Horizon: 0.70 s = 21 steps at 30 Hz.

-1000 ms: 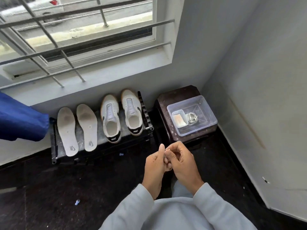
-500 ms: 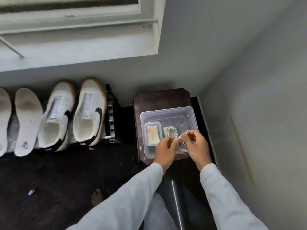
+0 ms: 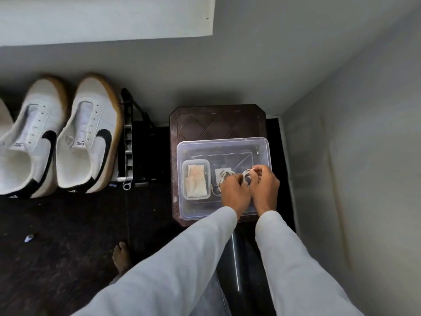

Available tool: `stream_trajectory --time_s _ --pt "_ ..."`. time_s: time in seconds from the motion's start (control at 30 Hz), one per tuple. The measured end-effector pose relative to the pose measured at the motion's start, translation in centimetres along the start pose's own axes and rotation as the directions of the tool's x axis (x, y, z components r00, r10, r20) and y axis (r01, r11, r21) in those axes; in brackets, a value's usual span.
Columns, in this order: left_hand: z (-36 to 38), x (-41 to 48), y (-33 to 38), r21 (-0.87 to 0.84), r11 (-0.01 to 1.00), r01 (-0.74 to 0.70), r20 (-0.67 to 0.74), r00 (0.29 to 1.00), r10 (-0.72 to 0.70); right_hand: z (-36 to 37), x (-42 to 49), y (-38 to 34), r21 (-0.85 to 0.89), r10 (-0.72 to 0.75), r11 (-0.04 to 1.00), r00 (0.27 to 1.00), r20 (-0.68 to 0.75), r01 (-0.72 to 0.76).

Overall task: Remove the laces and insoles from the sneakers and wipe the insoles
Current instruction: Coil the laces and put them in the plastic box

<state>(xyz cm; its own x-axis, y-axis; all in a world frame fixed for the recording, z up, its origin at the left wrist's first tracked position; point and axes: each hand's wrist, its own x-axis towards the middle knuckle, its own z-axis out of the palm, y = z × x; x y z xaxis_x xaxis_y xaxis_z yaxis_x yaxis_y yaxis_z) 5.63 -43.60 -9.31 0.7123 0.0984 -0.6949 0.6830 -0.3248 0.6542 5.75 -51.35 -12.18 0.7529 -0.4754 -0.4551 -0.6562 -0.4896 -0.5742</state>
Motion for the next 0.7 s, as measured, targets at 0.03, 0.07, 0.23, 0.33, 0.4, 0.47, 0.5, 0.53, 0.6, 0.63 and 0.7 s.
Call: stream_trajectory --time_s 0.03,0.07,0.23,0.33,0.4,0.47,0.5,0.53,0.6,0.63,0.7 --pt "0.2 0.1 0.1 0.008 1.000 0.005 0.004 1.000 -0.005 0.1 0.1 -0.1 -0.017 -0.003 1.000 1.000 -0.003 0.003" --pt "0.3 0.3 0.0 0.018 1.000 0.011 0.009 1.000 -0.011 0.3 0.2 -0.2 -0.036 -0.002 0.999 1.000 -0.006 0.002" --pt "-0.4 0.2 0.6 0.022 1.000 0.005 0.057 0.998 -0.006 0.2 -0.3 -0.8 -0.079 0.010 0.997 0.999 -0.030 -0.012" --pt "-0.7 0.3 0.3 0.053 0.999 0.010 0.052 0.999 -0.012 -0.3 -0.9 -0.7 -0.162 -0.018 0.987 0.999 -0.043 0.011" --pt "-1.2 -0.1 0.2 0.075 0.997 0.017 0.076 0.997 -0.022 -0.7 -1.5 -0.8 -0.167 -0.012 0.986 0.999 -0.036 0.006" --pt "-1.9 -0.6 0.1 0.098 0.995 -0.009 0.106 0.994 -0.001 -1.2 -2.2 -0.9 -0.179 -0.023 0.984 0.999 -0.036 0.016" --pt "-2.3 -1.0 -0.1 0.105 0.994 -0.035 0.116 0.993 0.023 -1.5 -2.7 -1.1 -0.190 -0.034 0.981 0.999 -0.034 0.027" --pt "-2.8 -1.5 -0.3 0.115 0.991 -0.064 0.126 0.991 0.049 -1.7 -3.3 -1.2 -0.195 -0.051 0.980 0.998 -0.034 0.044" --pt "-3.9 -2.5 -1.1 0.129 0.985 -0.113 0.146 0.985 0.094 -2.0 -4.7 -1.7 -0.198 -0.086 0.977 0.996 -0.030 0.078" --pt "-4.5 -3.1 -1.5 0.147 0.979 -0.138 0.165 0.980 0.113 -2.0 -5.6 -1.8 -0.203 -0.101 0.975 0.995 -0.016 0.096" --pt "-6.5 -4.5 -2.7 0.197 0.951 -0.236 0.187 0.962 0.200 -1.7 -7.9 -2.3 -0.222 -0.150 0.962 0.987 0.052 0.158"
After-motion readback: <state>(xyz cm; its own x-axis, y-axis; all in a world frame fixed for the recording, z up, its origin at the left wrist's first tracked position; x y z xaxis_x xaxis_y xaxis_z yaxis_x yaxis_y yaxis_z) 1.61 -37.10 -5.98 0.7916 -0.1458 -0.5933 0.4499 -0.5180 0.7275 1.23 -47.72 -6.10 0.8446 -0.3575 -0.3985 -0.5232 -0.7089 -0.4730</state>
